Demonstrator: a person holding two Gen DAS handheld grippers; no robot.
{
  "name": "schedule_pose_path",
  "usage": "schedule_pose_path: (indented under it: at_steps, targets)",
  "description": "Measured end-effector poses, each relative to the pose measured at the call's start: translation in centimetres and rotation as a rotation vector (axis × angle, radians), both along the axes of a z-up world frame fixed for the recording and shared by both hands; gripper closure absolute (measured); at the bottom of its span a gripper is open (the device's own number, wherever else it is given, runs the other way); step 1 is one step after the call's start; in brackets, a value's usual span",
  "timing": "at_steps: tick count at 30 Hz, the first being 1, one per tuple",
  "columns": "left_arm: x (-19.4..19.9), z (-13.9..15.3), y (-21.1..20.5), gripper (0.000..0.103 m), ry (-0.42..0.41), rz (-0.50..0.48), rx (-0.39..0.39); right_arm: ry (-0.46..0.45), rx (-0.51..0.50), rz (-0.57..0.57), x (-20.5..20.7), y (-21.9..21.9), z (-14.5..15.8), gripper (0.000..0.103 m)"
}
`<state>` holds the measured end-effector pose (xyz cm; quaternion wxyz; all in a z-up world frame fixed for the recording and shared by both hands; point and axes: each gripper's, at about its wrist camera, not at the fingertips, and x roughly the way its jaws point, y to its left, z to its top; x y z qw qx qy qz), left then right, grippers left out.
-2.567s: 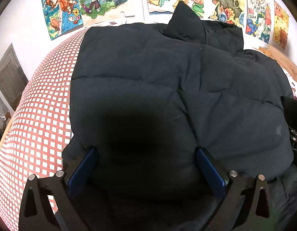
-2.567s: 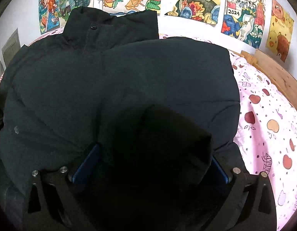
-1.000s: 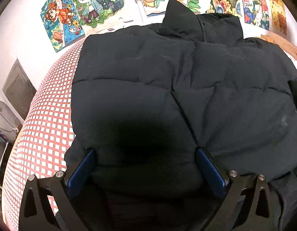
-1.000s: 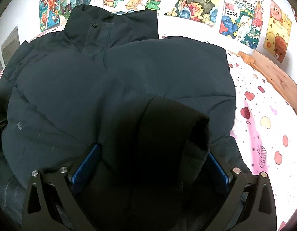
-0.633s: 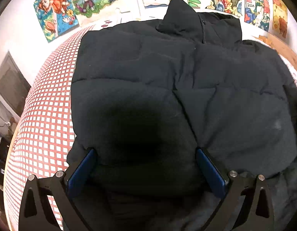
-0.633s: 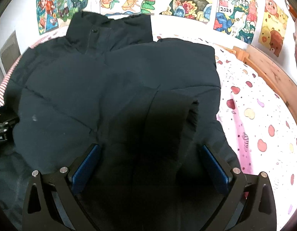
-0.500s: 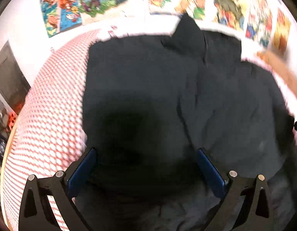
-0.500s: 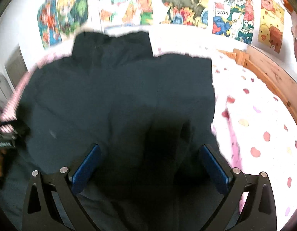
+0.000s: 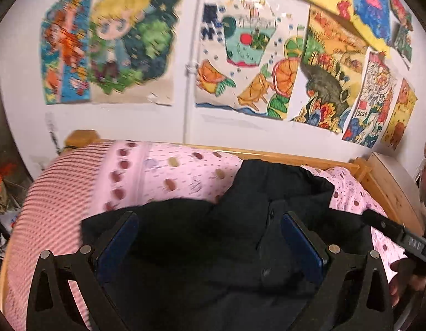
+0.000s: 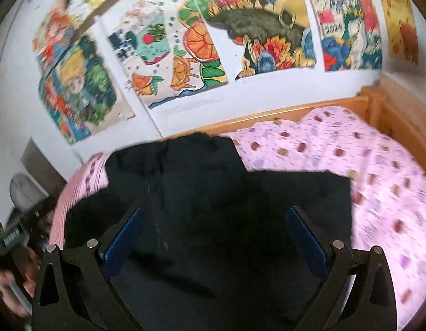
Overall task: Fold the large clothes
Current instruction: 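Grasp the jacket hem with both grippers and lift it toward the collar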
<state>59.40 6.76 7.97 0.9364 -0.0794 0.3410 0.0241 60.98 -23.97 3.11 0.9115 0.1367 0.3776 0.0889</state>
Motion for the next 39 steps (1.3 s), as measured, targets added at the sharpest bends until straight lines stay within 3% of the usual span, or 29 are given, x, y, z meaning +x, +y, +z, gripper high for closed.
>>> schedule_pose_path:
  at_steps: [2, 4, 9, 11, 13, 14, 16, 18, 23, 29, 33, 39]
  targets:
    - [1.3, -1.1, -0.9, 0.0, 0.023, 0.005, 0.005, 0.014, 0.013, -0.009, 2.1, 0.6, -0.8, 0.014]
    - [2.5, -2.1, -1.6, 0.004, 0.035, 0.007, 0.006, 0.03, 0.001, -0.031, 3.7, 1.3, -1.7, 0.033]
    - [5.3, -4.3, -1.4, 0.04, 0.072, 0.023, -0.046, 0.02, 0.023, -0.082, 6.3, 2.5, -3.9, 0.051]
    - [6.0, -4.8, -1.4, 0.063, 0.075, 0.01, -0.088, 0.016, 0.024, -0.085, 6.9, 2.8, -4.4, 0.055]
    - [6.2, -4.9, -1.7, 0.083, 0.076, -0.032, -0.115, 0.003, 0.011, -0.104, 7.1, 2.8, -4.5, 0.073]
    - [6.1, -4.9, -1.9, 0.088, 0.076, -0.036, -0.1, -0.012, 0.008, -0.115, 7.0, 2.7, -4.4, 0.078]
    - [5.5, -4.6, -2.0, 0.091, 0.065, -0.054, -0.09, -0.039, 0.003, -0.125, 6.7, 2.1, -4.0, 0.097]
    - [4.0, -4.1, -1.5, 0.092, 0.035, -0.083, -0.114, -0.075, -0.007, -0.122, 5.7, 1.5, -3.1, 0.102]
    - [-0.2, -3.6, -1.1, 0.094, -0.012, -0.135, -0.079, -0.157, -0.088, -0.054, 1.8, 0.9, -0.8, 0.102]
    - [-5.1, -5.0, -1.7, 0.096, 0.0, -0.187, 0.015, -0.145, -0.156, 0.024, -3.6, 0.3, -0.8, 0.102]
    - [-5.8, -7.0, -2.0, 0.097, 0.027, -0.179, 0.054, -0.137, -0.148, 0.052, -4.3, -0.2, -2.0, 0.102]
    - [-7.7, -8.9, -2.0, 0.097, 0.021, -0.231, 0.105, -0.231, -0.043, 0.061, -3.8, -0.9, 1.6, 0.102]
